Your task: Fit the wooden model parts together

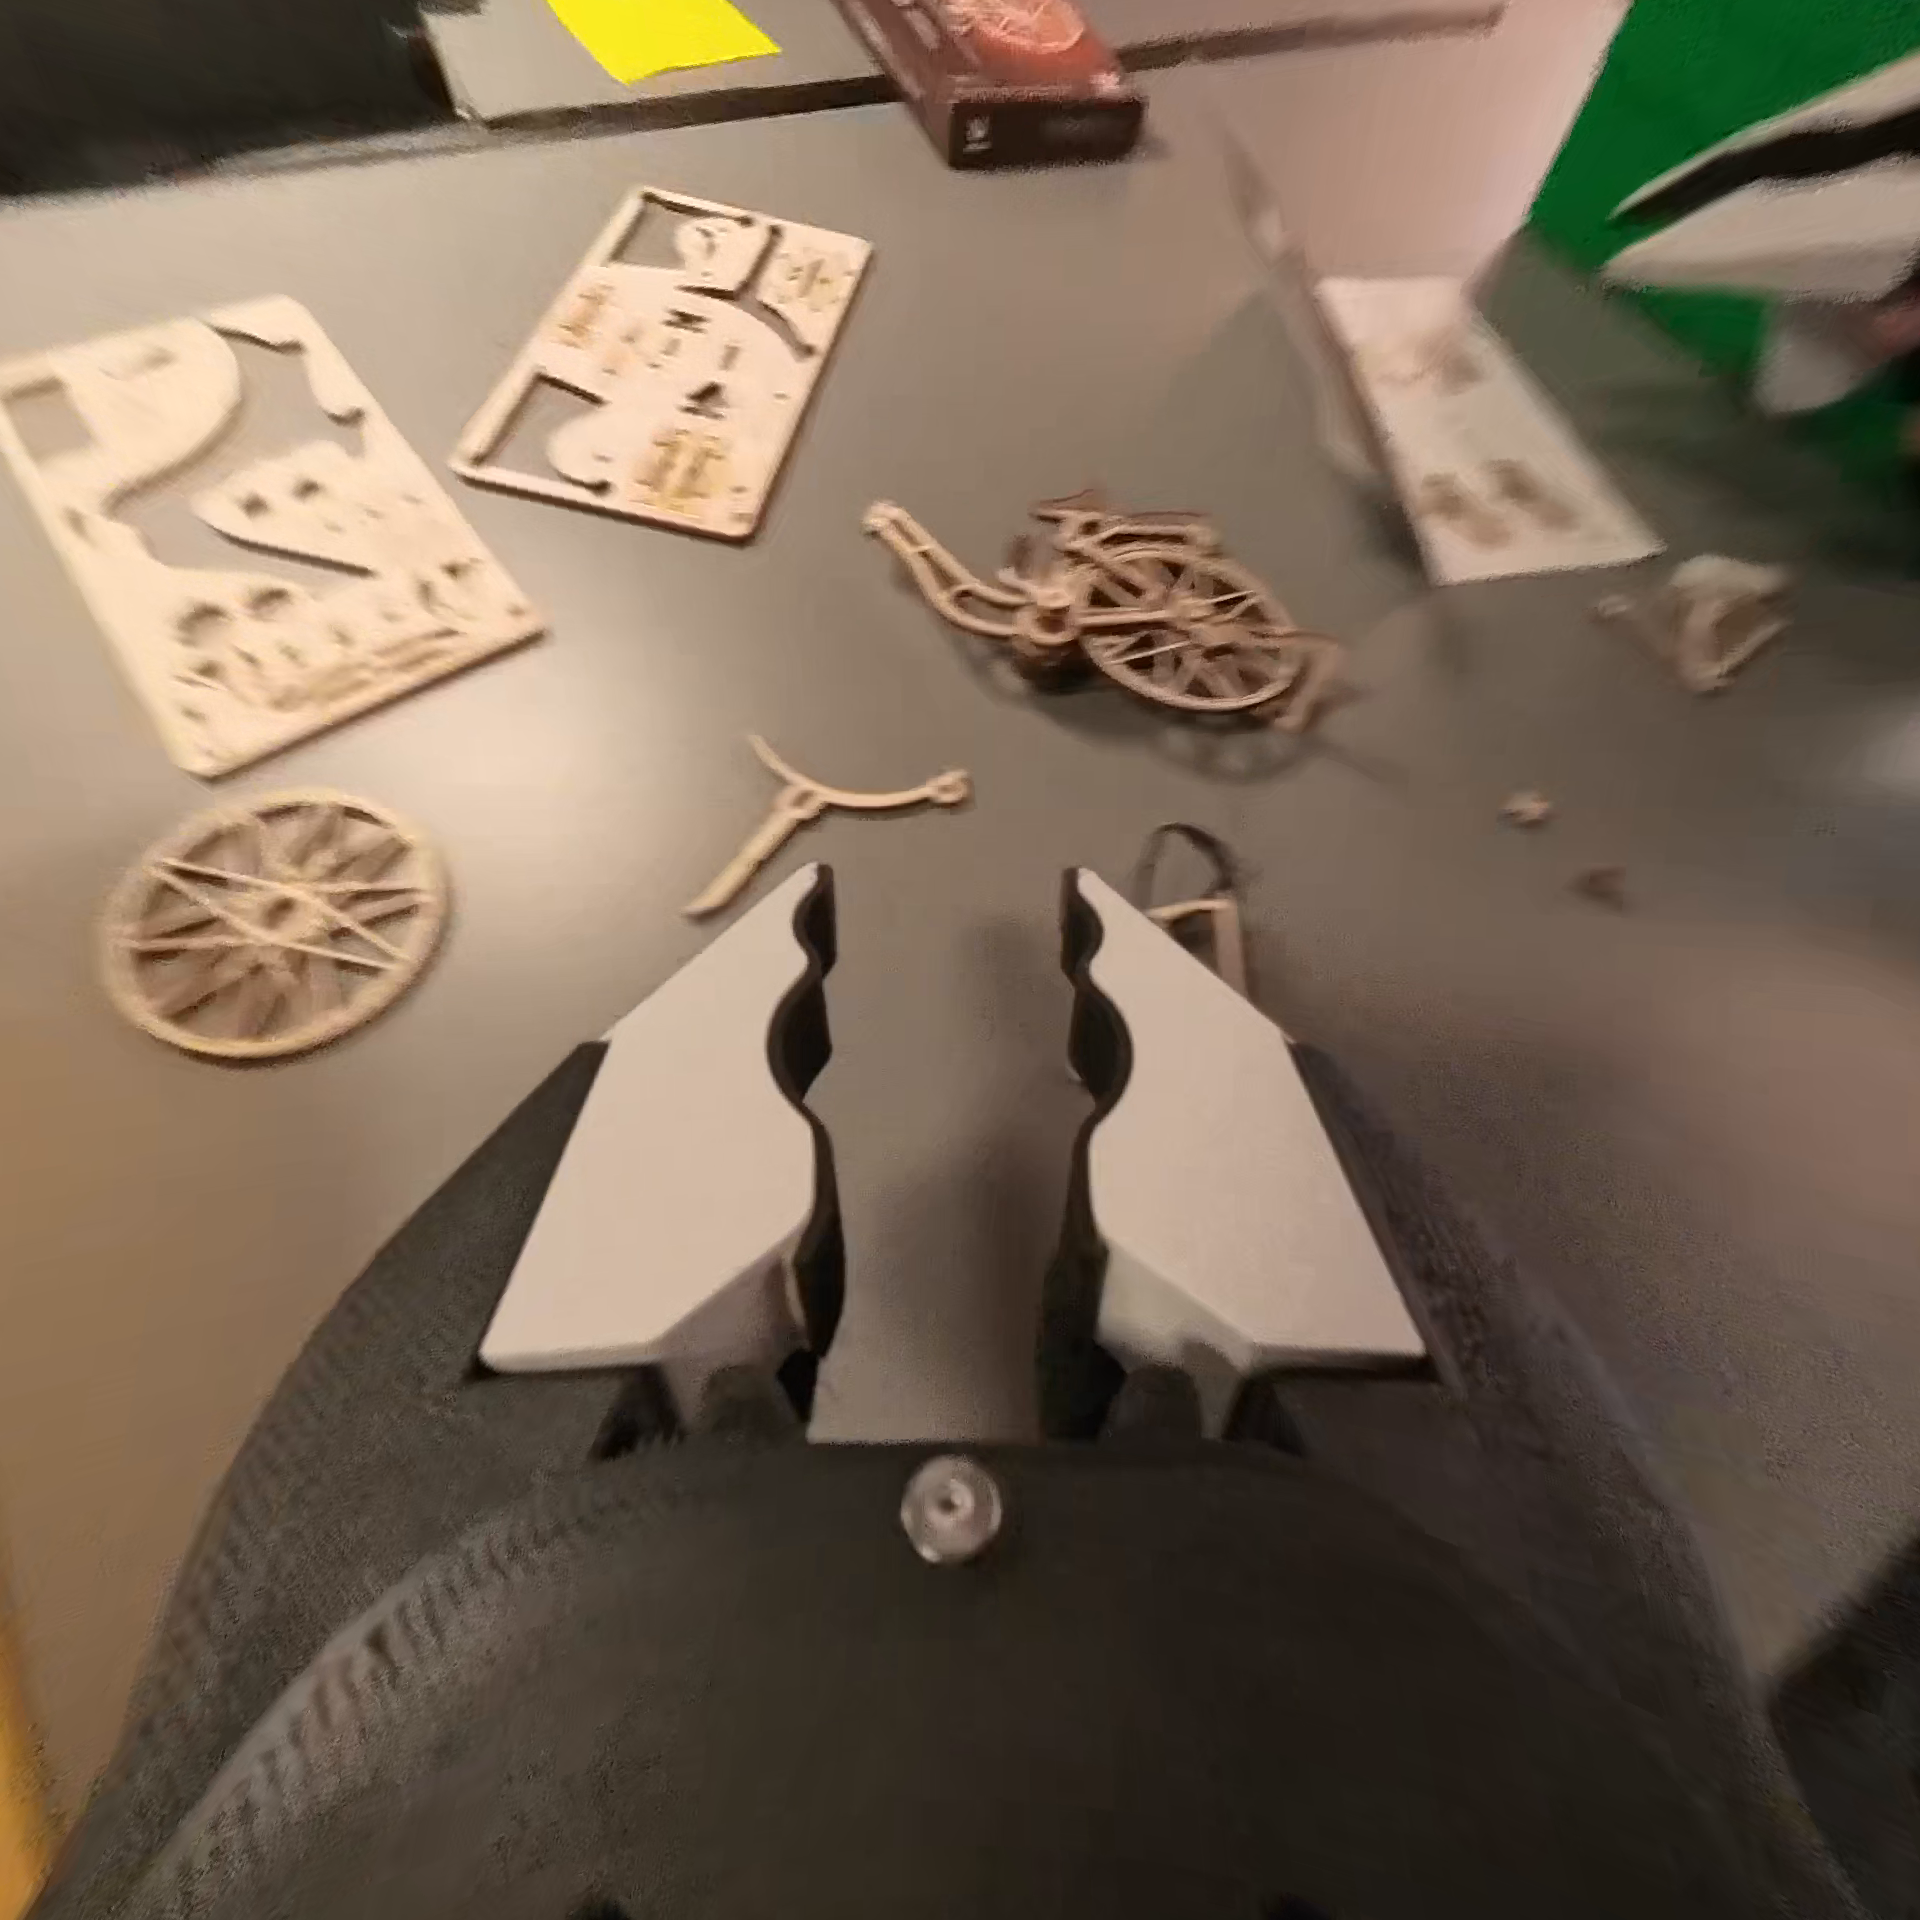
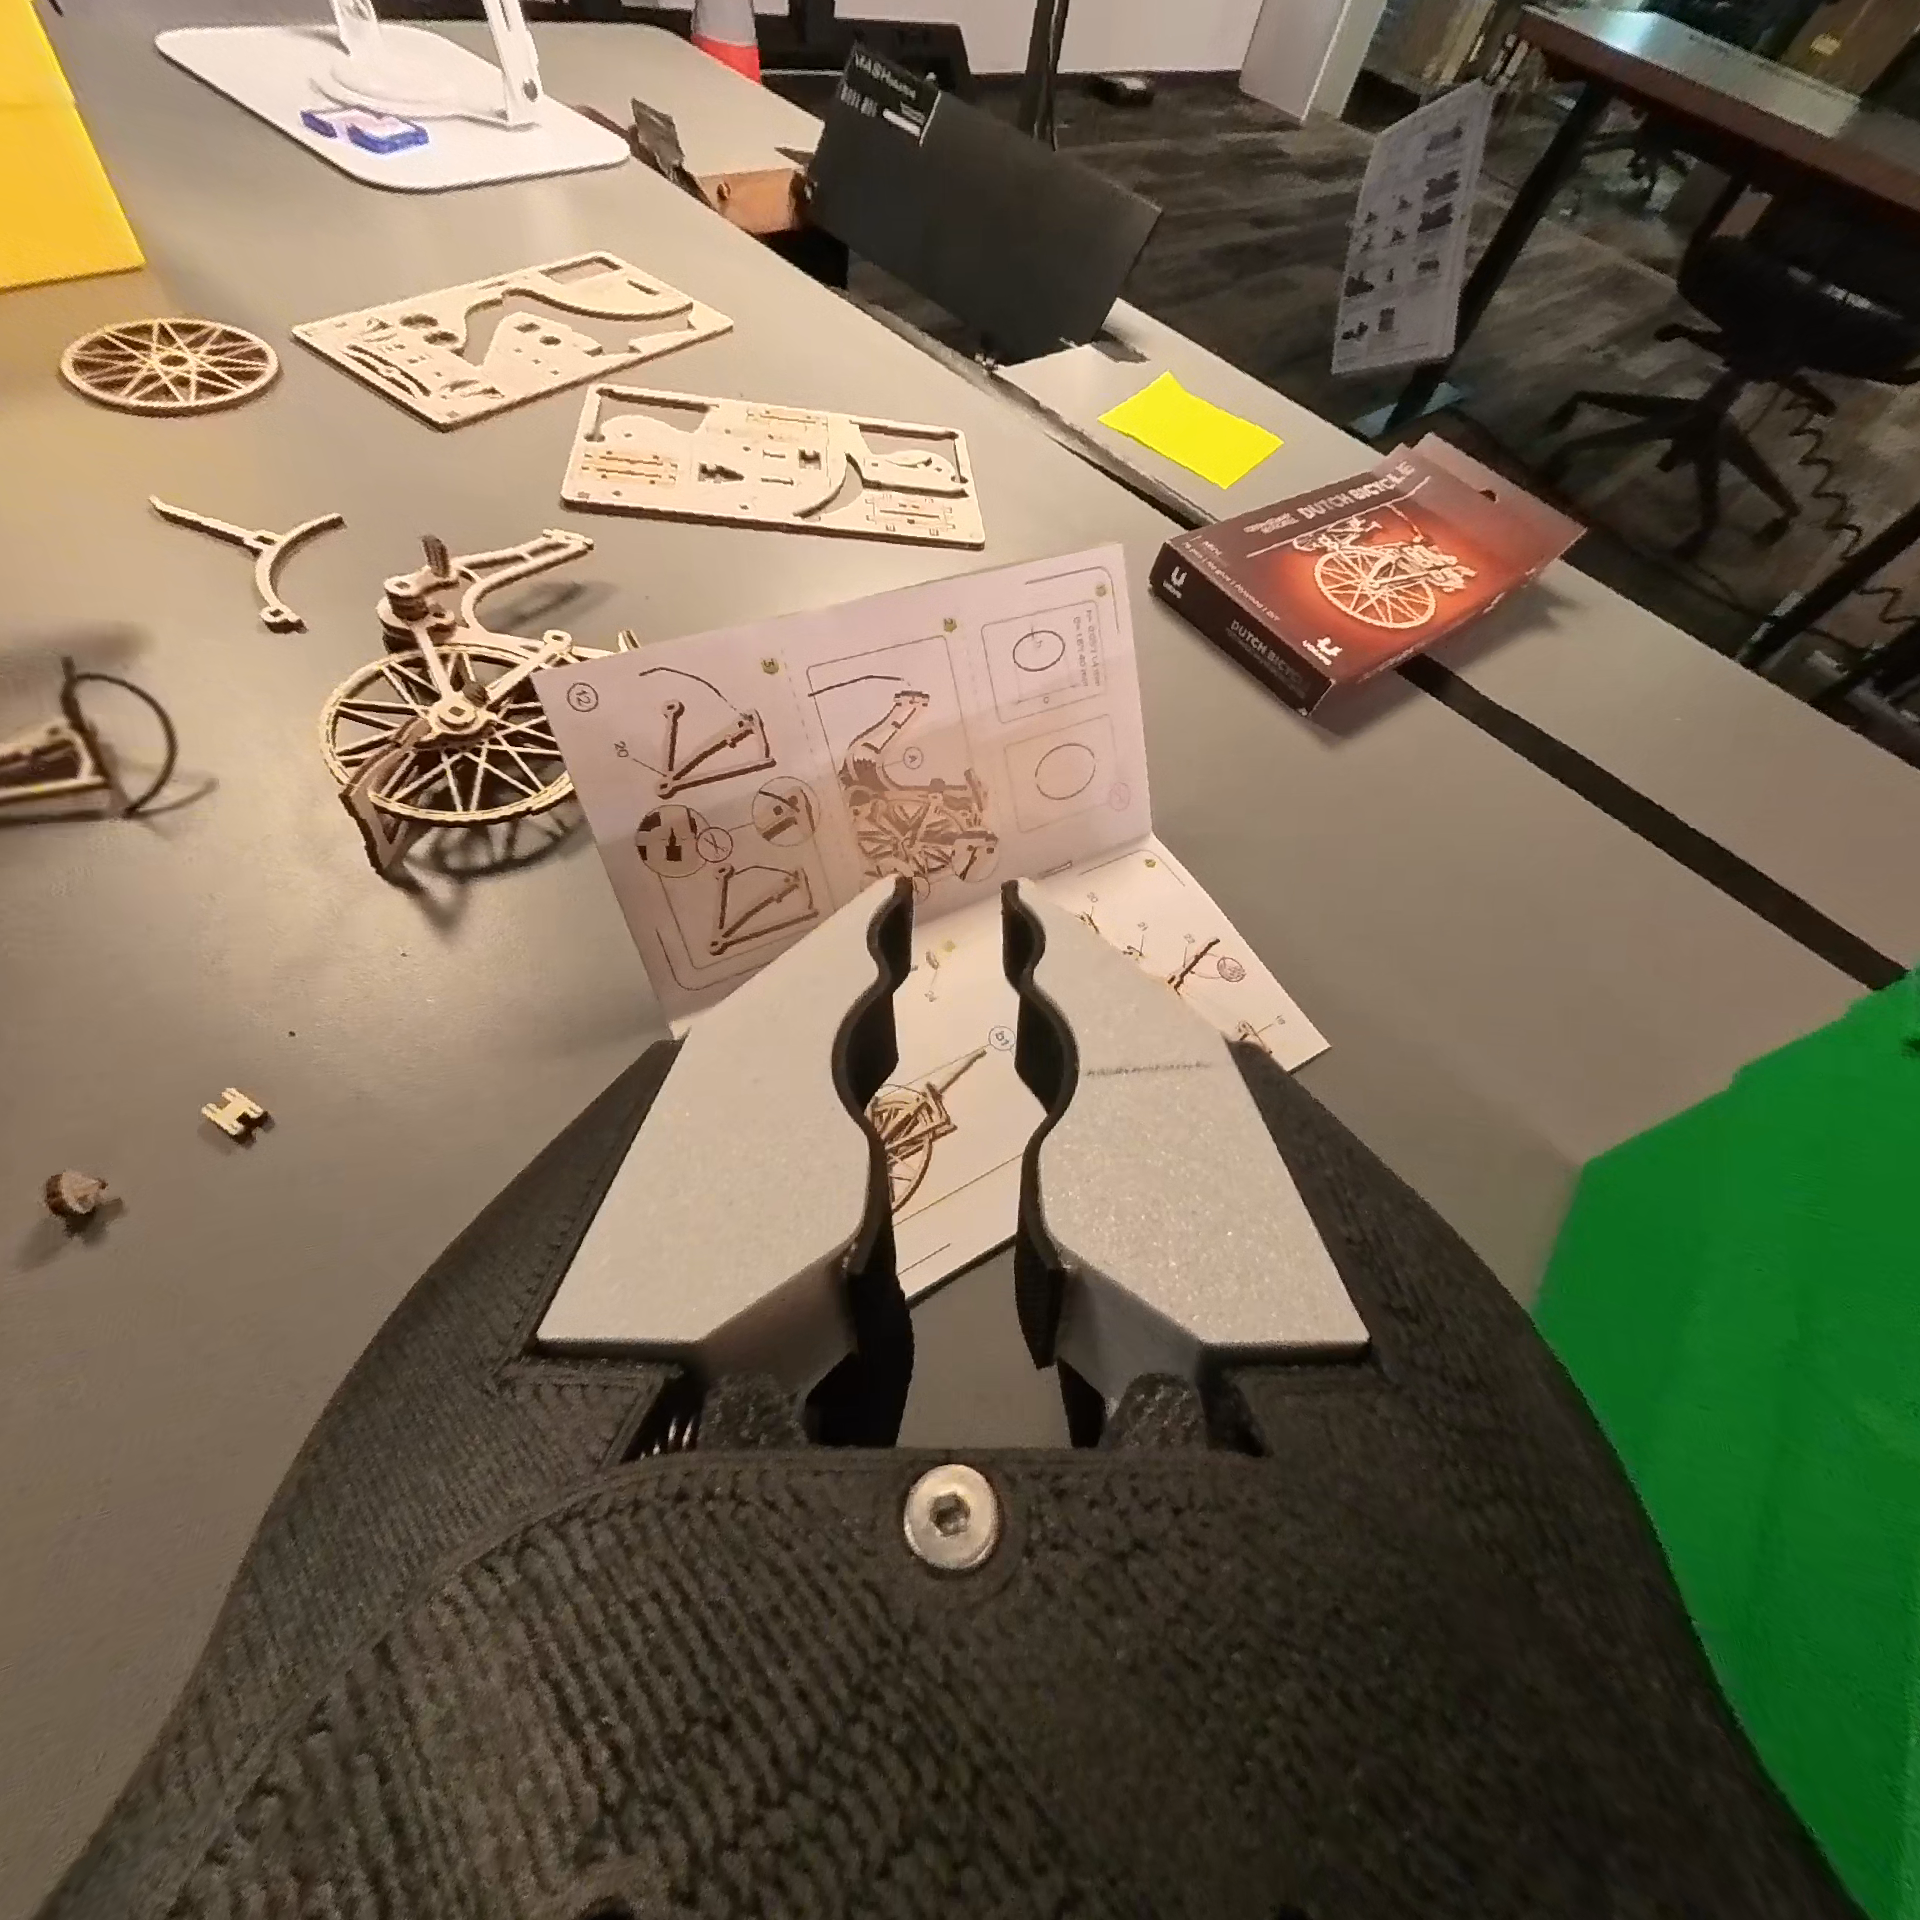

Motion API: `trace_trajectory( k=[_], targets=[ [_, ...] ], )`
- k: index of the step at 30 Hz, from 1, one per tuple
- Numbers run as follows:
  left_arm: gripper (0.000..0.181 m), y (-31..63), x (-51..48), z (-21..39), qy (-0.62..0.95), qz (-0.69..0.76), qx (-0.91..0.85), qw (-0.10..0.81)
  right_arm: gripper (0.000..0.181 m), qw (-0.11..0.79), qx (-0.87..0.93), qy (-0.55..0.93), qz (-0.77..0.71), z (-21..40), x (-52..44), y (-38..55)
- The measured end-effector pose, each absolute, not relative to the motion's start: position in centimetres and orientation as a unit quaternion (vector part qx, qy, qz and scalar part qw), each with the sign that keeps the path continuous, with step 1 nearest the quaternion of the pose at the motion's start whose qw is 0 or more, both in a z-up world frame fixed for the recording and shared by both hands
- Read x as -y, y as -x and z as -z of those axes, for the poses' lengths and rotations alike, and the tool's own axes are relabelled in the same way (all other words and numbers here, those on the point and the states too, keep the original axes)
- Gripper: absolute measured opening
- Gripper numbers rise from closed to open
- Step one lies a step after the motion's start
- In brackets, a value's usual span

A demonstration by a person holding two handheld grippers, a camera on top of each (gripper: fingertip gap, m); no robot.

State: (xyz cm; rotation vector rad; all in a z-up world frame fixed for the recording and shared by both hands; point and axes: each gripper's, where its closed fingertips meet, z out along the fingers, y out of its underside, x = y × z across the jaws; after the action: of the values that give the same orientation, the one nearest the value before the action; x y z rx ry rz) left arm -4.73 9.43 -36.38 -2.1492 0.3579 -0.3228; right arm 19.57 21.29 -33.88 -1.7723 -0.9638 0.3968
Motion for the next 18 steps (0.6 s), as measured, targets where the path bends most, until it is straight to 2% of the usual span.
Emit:
trace_trajectory(
  k=[8, 18],
  targets=[
    [0.034, 7.1, -12.6, 40.4, 0.882, 0.125, -0.23, 0.392, 0.015, 0.515, 0.405, 0.738, -0.162, 34.1, -21.4, -19.6],
    [0.021, 6.5, -13.8, 41.3, 0.888, 0.111, -0.285, 0.344, 0.015, 0.514, 0.399, 0.742, -0.164, 34.3, -21.6, -19.9]
  ],
)
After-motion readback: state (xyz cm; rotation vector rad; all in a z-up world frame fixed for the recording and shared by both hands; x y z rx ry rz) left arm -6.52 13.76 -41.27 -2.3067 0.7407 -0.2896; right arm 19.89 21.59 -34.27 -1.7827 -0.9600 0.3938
